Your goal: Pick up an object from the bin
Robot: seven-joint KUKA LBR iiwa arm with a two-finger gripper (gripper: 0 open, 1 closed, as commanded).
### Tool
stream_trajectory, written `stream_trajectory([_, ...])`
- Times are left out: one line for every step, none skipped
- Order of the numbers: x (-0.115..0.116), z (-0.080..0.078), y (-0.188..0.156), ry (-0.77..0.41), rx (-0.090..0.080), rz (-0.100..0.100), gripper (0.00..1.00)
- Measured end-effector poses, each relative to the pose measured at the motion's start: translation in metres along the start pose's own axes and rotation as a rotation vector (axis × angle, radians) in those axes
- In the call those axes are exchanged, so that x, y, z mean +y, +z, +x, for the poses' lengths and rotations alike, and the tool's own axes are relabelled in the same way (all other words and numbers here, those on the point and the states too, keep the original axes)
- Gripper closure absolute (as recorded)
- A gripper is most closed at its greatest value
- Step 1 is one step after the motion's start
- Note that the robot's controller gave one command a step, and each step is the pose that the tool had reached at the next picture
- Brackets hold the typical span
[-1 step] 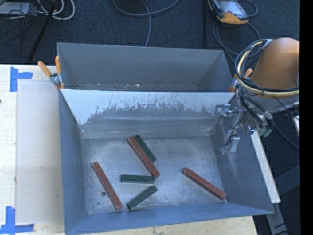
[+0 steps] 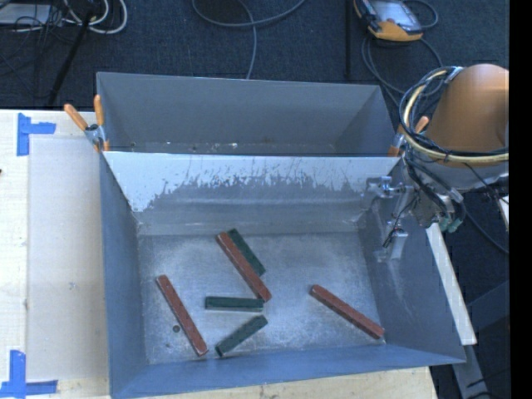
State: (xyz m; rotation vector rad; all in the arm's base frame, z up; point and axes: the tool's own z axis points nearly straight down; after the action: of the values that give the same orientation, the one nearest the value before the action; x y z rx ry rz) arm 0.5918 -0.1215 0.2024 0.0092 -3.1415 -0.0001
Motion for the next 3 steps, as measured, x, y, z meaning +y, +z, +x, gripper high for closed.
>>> stream_trajectory([0.003, 0.030, 0.055, -0.073, -0.003, 0.000, 0.00])
stream_trajectory([0.005, 0.081, 0.077, -0.037, 0.004, -0.002, 0.00])
stream_trajectory([0.013, 0.088, 0.064, 0.026, 0.000, 0.000, 0.00])
